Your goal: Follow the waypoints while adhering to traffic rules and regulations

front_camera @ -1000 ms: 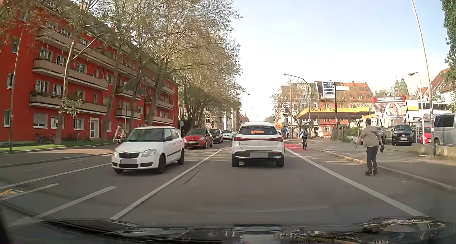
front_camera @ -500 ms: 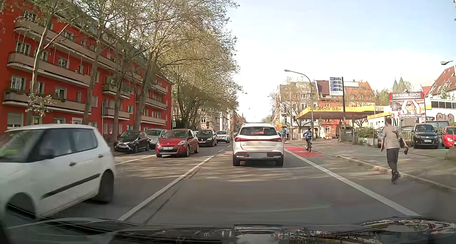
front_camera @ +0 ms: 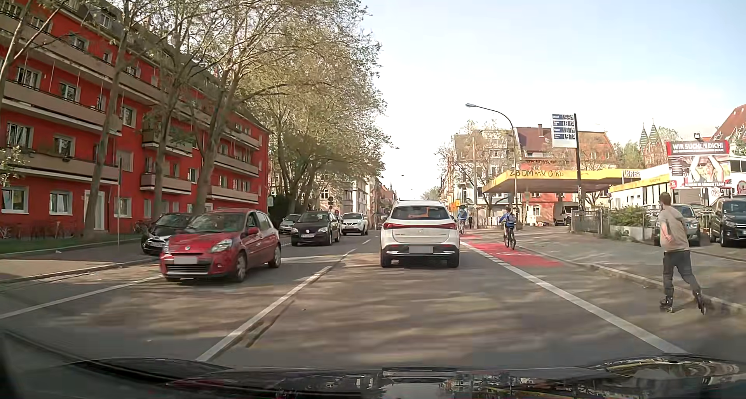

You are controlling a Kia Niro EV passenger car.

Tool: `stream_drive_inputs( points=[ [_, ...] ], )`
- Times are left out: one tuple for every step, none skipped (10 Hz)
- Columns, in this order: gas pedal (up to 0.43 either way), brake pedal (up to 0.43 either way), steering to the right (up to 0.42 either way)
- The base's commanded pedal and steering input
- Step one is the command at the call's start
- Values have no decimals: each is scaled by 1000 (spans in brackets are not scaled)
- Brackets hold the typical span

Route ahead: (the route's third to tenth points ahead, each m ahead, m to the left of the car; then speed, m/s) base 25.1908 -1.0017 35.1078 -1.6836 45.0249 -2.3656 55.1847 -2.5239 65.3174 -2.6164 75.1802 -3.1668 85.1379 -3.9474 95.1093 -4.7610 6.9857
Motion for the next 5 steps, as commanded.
stream_drive_inputs(
  points=[
    [150, 0, 14],
    [150, 0, 13],
    [150, 0, 12],
    [150, 0, 12],
    [150, 0, 12]
  ],
)
